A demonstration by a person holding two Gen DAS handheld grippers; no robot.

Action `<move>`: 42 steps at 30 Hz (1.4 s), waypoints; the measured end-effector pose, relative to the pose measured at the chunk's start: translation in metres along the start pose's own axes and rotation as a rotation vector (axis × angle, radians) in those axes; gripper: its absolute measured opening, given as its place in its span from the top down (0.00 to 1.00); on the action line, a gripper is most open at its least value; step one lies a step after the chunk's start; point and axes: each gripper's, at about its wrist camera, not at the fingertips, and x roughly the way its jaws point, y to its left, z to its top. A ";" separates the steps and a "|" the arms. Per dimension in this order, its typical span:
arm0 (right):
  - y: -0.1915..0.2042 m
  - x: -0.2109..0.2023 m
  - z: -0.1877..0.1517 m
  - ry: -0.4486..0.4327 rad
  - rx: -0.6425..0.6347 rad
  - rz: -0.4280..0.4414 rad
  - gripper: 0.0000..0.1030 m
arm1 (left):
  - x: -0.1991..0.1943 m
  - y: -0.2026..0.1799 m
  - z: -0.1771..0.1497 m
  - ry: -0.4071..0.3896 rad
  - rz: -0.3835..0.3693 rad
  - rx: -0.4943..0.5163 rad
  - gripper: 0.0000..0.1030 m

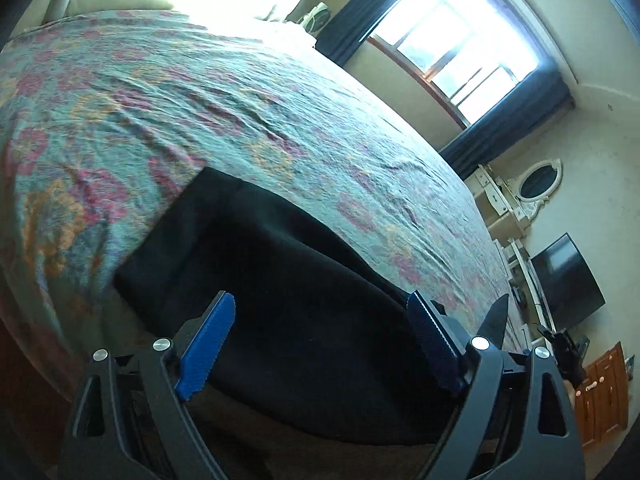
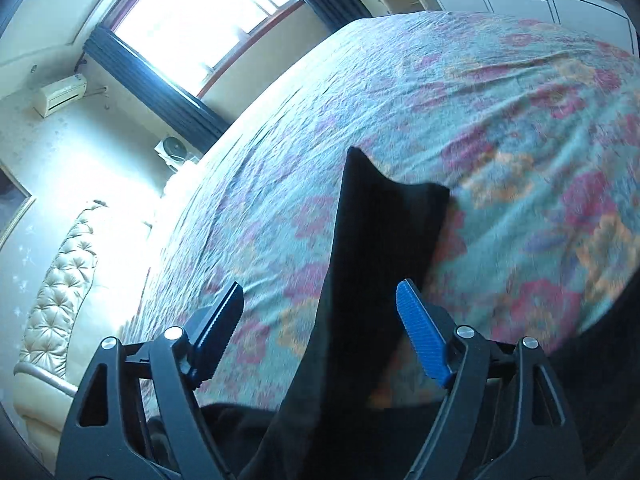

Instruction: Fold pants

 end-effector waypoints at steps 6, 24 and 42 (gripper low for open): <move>-0.006 0.091 0.044 0.093 0.030 -0.112 0.26 | 0.071 -0.034 -0.013 0.106 0.031 0.039 0.16; -0.113 -0.166 0.010 -0.134 0.022 0.039 0.95 | 0.067 -0.118 -0.063 0.187 -0.158 0.214 0.13; -0.165 -0.198 -0.007 -0.121 0.192 0.205 0.95 | 0.135 -0.218 -0.206 0.542 -0.487 -0.121 0.13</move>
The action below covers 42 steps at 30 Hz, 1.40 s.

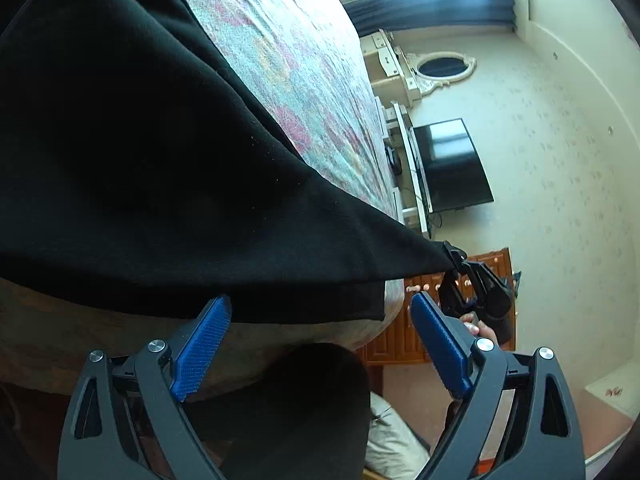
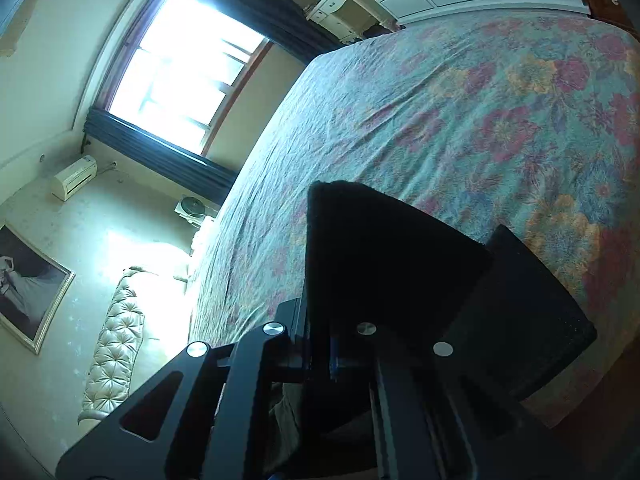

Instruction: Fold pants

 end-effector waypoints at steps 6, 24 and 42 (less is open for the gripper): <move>0.011 -0.004 0.002 -0.002 -0.016 0.052 0.95 | 0.004 0.024 0.004 -0.091 -0.017 -0.228 0.13; 0.057 0.013 0.040 -0.076 -0.090 0.297 0.95 | -0.058 -0.015 0.066 -0.321 -0.099 -0.119 0.72; -0.142 -0.027 -0.056 0.086 0.086 -0.013 0.94 | -0.028 0.044 -0.011 -0.043 0.068 -0.126 0.72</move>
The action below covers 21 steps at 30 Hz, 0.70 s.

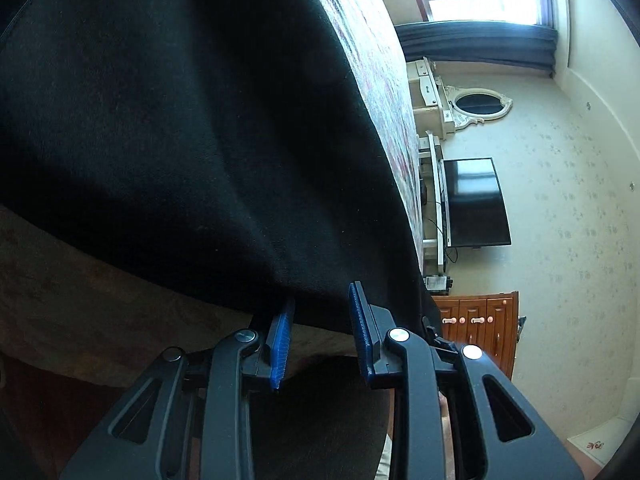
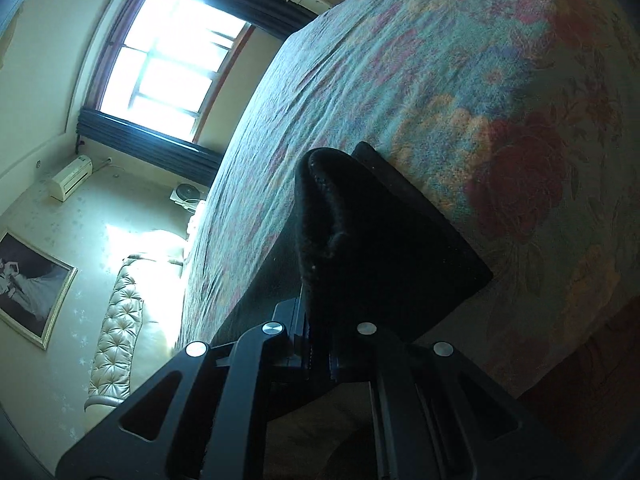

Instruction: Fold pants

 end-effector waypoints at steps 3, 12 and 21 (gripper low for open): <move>-0.012 -0.001 -0.004 0.007 0.021 -0.045 0.92 | 0.003 -0.017 -0.003 0.012 0.027 0.085 0.72; -0.036 -0.035 0.004 -0.050 0.101 -0.095 0.81 | 0.014 -0.019 -0.016 0.172 0.071 0.134 0.72; 0.073 -0.039 0.047 -0.087 -0.171 -0.123 0.57 | -0.045 -0.078 0.015 -0.037 0.090 0.546 0.55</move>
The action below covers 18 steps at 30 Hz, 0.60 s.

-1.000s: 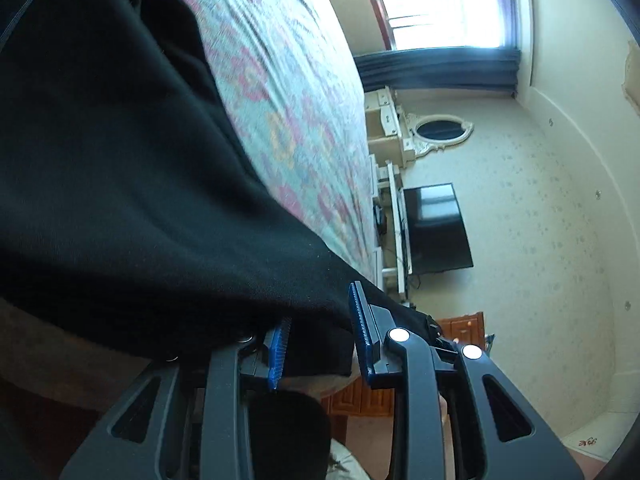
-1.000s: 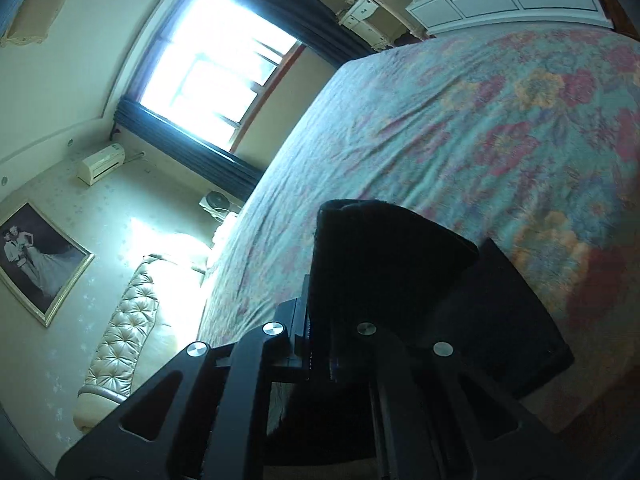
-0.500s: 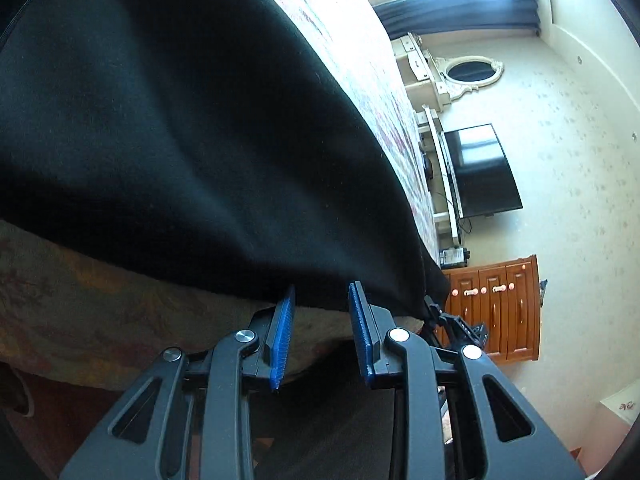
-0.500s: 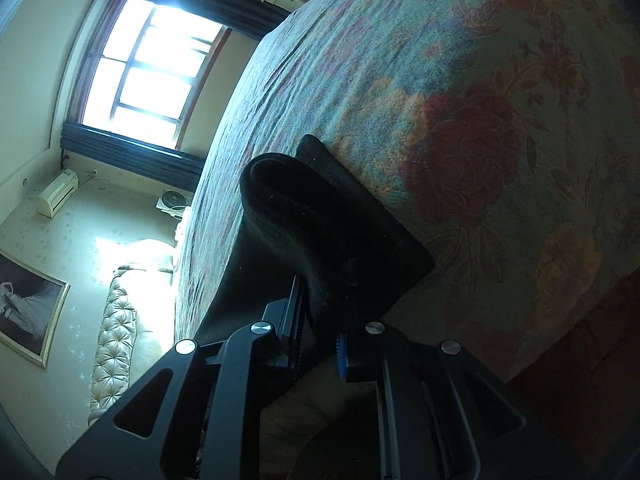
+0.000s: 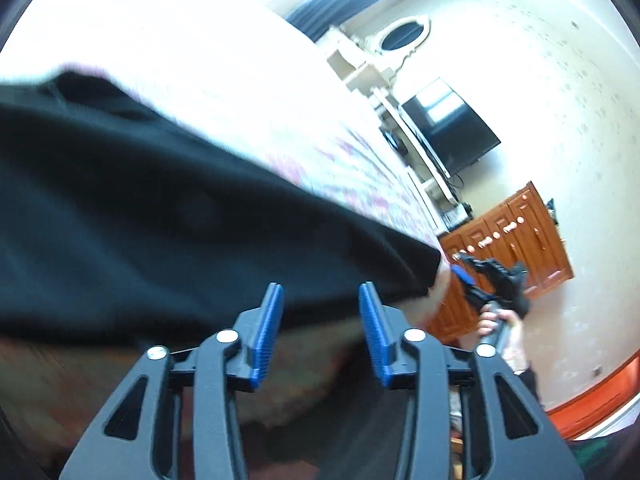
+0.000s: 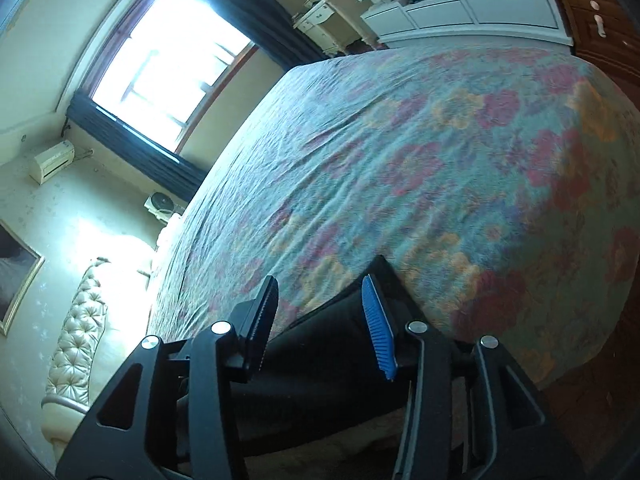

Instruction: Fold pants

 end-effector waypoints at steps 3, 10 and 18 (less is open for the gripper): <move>0.044 0.041 0.000 0.121 -0.068 0.065 0.57 | -0.001 0.024 0.016 -0.018 0.060 -0.033 0.54; 0.217 0.170 -0.073 0.525 -0.476 0.258 0.58 | 0.003 0.063 -0.001 0.036 0.094 -0.105 0.54; 0.342 0.296 -0.211 1.002 -0.748 0.455 0.70 | 0.006 0.051 0.000 0.046 0.122 -0.012 0.54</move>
